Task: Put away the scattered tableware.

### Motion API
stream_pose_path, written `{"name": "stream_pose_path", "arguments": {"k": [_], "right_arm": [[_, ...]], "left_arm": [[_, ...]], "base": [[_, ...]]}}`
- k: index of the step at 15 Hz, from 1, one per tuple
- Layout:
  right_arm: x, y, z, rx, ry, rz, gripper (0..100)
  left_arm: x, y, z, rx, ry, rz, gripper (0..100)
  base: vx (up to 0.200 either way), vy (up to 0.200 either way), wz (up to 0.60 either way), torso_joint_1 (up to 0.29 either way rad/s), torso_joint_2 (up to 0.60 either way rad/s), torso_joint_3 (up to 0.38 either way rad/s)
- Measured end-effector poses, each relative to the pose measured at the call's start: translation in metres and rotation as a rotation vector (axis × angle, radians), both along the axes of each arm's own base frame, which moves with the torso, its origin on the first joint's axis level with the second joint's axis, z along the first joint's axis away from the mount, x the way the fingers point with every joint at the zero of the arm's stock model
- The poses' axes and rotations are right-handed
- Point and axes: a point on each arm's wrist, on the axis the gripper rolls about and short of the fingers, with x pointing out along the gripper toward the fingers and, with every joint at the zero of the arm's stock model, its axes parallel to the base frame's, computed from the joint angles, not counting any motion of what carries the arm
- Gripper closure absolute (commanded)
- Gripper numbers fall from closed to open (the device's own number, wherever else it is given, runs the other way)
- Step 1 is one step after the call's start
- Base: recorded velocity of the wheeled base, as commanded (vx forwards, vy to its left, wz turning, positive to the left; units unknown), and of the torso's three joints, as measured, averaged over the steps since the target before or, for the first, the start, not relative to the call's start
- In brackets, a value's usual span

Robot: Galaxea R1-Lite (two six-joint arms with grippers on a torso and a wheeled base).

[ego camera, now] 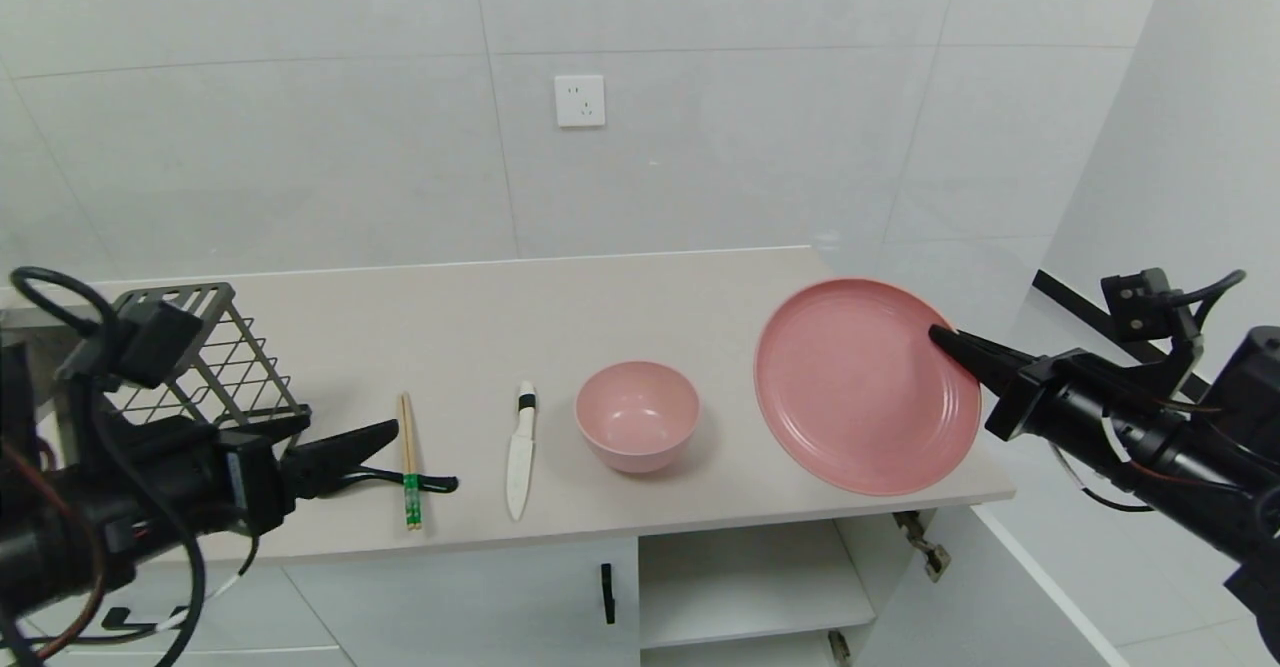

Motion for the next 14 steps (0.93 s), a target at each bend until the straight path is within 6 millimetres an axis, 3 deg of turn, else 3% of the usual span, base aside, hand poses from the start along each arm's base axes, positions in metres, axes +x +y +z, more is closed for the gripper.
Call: {"name": "stream_pose_path", "arguments": {"k": [4,14], "right_arm": [[0.0,0.0,0.001,0.002,-0.002,0.002,100],[-0.005,0.0,-0.004,-0.006,0.02,0.04,100]], "left_arm": [[0.042,-0.019,-0.016,-0.004,-0.013,-0.056,0],[0.095,-0.069,-0.046,-0.021,0.061,-0.172,0]], "base": [[0.0,0.0,0.0,0.0,0.0,0.0],[0.0,0.0,0.0,0.0,0.0,0.0]]}}
